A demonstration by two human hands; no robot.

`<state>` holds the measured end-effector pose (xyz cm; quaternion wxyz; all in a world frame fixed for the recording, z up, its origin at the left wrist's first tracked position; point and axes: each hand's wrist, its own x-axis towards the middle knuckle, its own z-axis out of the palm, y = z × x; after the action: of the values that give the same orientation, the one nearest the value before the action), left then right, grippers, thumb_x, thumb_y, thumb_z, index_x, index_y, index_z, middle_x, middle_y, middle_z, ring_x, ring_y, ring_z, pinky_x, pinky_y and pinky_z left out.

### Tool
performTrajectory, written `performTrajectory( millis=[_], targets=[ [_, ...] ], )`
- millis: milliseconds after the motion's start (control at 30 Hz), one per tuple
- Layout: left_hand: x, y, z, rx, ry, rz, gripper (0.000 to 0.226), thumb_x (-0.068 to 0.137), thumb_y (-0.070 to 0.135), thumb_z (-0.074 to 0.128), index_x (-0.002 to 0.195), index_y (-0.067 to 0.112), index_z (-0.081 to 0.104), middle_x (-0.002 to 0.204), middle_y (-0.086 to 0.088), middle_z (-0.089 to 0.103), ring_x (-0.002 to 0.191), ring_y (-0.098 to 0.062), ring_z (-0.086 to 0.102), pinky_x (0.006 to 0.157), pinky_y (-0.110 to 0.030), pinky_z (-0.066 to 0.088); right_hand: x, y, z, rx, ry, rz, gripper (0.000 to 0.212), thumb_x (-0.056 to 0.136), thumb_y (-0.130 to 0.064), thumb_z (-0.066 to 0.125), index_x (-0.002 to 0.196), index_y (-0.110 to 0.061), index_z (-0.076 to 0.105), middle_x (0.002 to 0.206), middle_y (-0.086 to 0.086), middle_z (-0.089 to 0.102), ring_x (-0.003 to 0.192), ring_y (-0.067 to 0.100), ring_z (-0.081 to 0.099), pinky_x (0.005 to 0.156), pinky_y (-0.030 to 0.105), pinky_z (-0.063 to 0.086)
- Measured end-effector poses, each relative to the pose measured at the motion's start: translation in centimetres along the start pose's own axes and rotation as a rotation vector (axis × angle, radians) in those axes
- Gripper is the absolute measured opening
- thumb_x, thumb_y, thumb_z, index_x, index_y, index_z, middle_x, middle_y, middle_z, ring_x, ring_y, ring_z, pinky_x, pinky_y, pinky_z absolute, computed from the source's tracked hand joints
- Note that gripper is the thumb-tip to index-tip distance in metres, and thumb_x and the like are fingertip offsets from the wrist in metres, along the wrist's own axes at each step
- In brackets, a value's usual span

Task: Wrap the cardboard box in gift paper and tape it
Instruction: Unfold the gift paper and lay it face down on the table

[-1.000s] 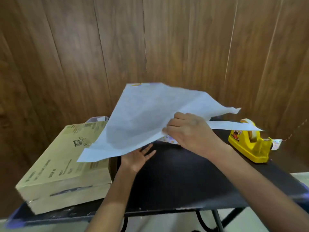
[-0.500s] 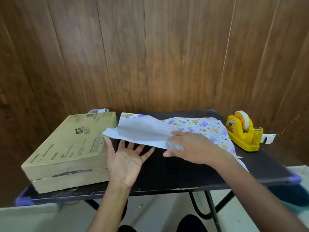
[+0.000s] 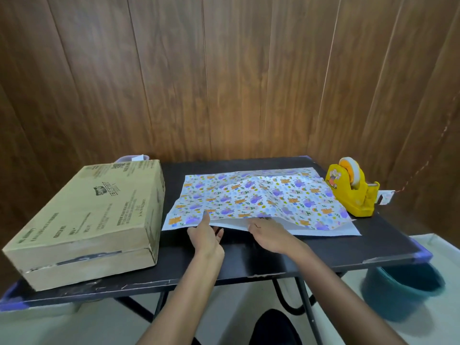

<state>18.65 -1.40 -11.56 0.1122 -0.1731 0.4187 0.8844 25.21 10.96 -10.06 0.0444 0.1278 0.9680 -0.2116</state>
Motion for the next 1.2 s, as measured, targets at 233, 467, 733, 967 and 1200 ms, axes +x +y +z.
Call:
performTrajectory(
  millis=[233, 467, 733, 967, 1200],
  targets=[
    [0.8, -2.1, 0.5, -0.038, 0.013, 0.102, 0.032, 0.095, 0.036, 0.051, 0.112, 0.01, 0.044, 0.103, -0.004, 0.056, 0.081, -0.02, 0.058, 0.062, -0.027, 0.048, 1.4, 0.8, 0.5, -0.126, 0.285, -0.008, 0.047, 0.1, -0.019, 0.025, 0.147, -0.02, 0.022, 0.154, 0.004, 0.021, 0.144, 0.024, 0.013, 0.114, 0.046, 0.017],
    [2.1, -1.7, 0.8, 0.013, -0.091, 0.068, 0.015, 0.093, 0.026, 0.056, 0.095, 0.012, 0.053, 0.084, -0.006, 0.061, 0.052, -0.013, 0.064, 0.046, -0.019, 0.051, 5.9, -0.4, -3.7, -0.145, 0.47, -0.03, 0.05, 0.099, -0.02, 0.027, 0.147, -0.029, 0.024, 0.154, -0.001, 0.023, 0.142, 0.023, 0.019, 0.112, 0.046, 0.021],
    [3.4, -0.3, 1.2, 0.074, -0.182, -0.011, 0.01, 0.093, 0.005, 0.051, 0.101, 0.01, 0.054, 0.079, -0.006, 0.062, 0.055, -0.015, 0.063, 0.056, -0.025, 0.049, 9.1, -2.0, -8.4, -0.024, 0.595, -0.045, 0.047, 0.098, -0.016, 0.028, 0.142, -0.023, 0.04, 0.148, 0.004, 0.039, 0.133, 0.027, 0.035, 0.106, 0.043, 0.033],
    [-0.1, -0.4, -1.4, 0.188, -0.1, -0.094, 0.006, 0.093, 0.007, 0.052, 0.09, 0.001, 0.054, 0.076, -0.012, 0.059, 0.059, -0.021, 0.06, 0.046, -0.022, 0.05, 12.0, -2.8, -11.7, -0.08, 0.512, -0.106, 0.047, 0.099, -0.018, 0.029, 0.145, -0.029, 0.034, 0.155, 0.006, 0.025, 0.14, 0.027, 0.02, 0.108, 0.044, 0.025],
    [-5.4, 3.7, -2.6, 0.383, -0.359, -0.277, 0.032, 0.093, 0.014, 0.045, 0.069, -0.003, 0.057, 0.064, -0.021, 0.067, 0.044, -0.025, 0.062, 0.037, -0.02, 0.045, 13.1, -3.0, -13.0, 0.022, 0.467, -0.159, 0.046, 0.1, -0.019, 0.03, 0.145, -0.03, 0.034, 0.153, 0.002, 0.03, 0.14, 0.026, 0.018, 0.107, 0.041, 0.025]
  ],
)
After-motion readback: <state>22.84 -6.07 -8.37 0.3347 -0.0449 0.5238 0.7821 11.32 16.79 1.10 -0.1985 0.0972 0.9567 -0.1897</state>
